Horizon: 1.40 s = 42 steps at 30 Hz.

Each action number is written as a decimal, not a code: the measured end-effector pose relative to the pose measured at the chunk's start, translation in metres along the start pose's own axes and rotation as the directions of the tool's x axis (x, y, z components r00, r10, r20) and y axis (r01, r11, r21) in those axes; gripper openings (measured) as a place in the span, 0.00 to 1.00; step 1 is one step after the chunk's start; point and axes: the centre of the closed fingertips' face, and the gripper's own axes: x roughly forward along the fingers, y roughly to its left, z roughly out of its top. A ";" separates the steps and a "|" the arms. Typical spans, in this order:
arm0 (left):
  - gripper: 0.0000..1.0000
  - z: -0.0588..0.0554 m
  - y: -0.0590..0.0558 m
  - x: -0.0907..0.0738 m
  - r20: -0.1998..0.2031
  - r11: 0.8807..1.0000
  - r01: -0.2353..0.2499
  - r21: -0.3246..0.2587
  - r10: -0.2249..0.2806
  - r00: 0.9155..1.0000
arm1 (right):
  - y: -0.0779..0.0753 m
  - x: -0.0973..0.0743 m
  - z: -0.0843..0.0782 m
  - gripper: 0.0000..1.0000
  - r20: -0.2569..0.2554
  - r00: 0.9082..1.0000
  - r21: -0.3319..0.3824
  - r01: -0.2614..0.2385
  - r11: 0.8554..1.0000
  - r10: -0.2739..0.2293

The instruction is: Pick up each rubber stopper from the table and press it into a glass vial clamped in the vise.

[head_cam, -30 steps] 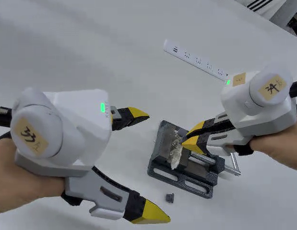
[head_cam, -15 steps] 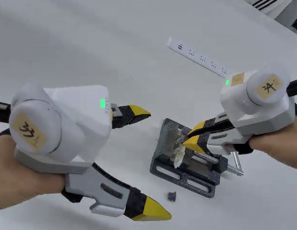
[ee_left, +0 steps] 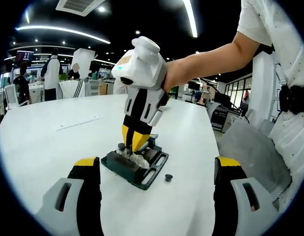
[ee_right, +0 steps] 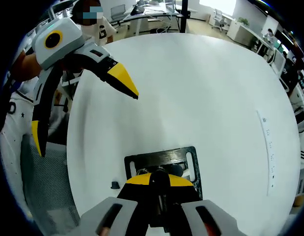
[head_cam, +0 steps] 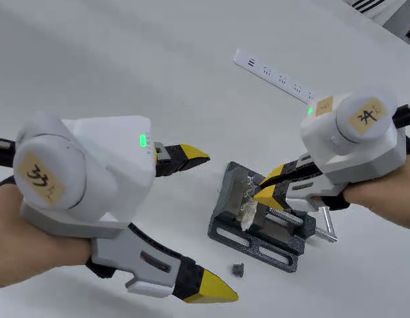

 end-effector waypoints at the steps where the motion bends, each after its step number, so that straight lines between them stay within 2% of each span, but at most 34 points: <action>1: 0.96 0.000 0.000 0.000 0.000 1.000 0.000 0.000 0.000 1.000 | 0.001 0.000 0.000 0.05 0.000 1.000 0.004 0.000 1.000 0.000; 3: 0.96 0.000 0.000 0.000 0.002 1.000 0.000 -0.001 0.000 1.000 | 0.003 0.000 0.000 0.05 -0.005 1.000 0.005 0.006 1.000 -0.006; 10: 0.95 0.000 0.000 0.001 0.009 1.000 0.002 -0.007 -0.002 1.000 | 0.004 0.003 0.001 0.04 -0.050 0.996 -0.064 0.077 0.995 -0.080; 15: 0.95 0.000 -0.002 0.002 0.008 1.000 0.006 -0.007 -0.006 1.000 | 0.001 0.004 0.001 0.04 -0.048 0.994 -0.048 0.094 0.994 -0.097; 18: 0.95 0.002 -0.003 0.003 0.010 1.000 0.009 -0.007 -0.009 1.000 | 0.000 0.003 0.001 0.05 -0.049 0.994 -0.066 0.094 0.993 -0.097; 25: 0.94 0.002 -0.005 0.001 0.003 1.000 0.007 -0.005 -0.007 1.000 | 0.001 0.002 -0.001 0.06 -0.007 0.996 -0.046 0.086 0.995 -0.086; 35: 0.94 0.002 -0.006 0.001 0.000 1.000 0.004 -0.006 -0.004 1.000 | 0.002 0.001 0.000 0.10 0.015 0.996 -0.037 0.089 0.995 -0.089; 42: 0.93 0.001 -0.006 0.001 -0.002 1.000 0.006 -0.007 -0.006 1.000 | -0.003 -0.016 0.004 0.09 0.058 0.993 -0.022 0.102 0.995 -0.101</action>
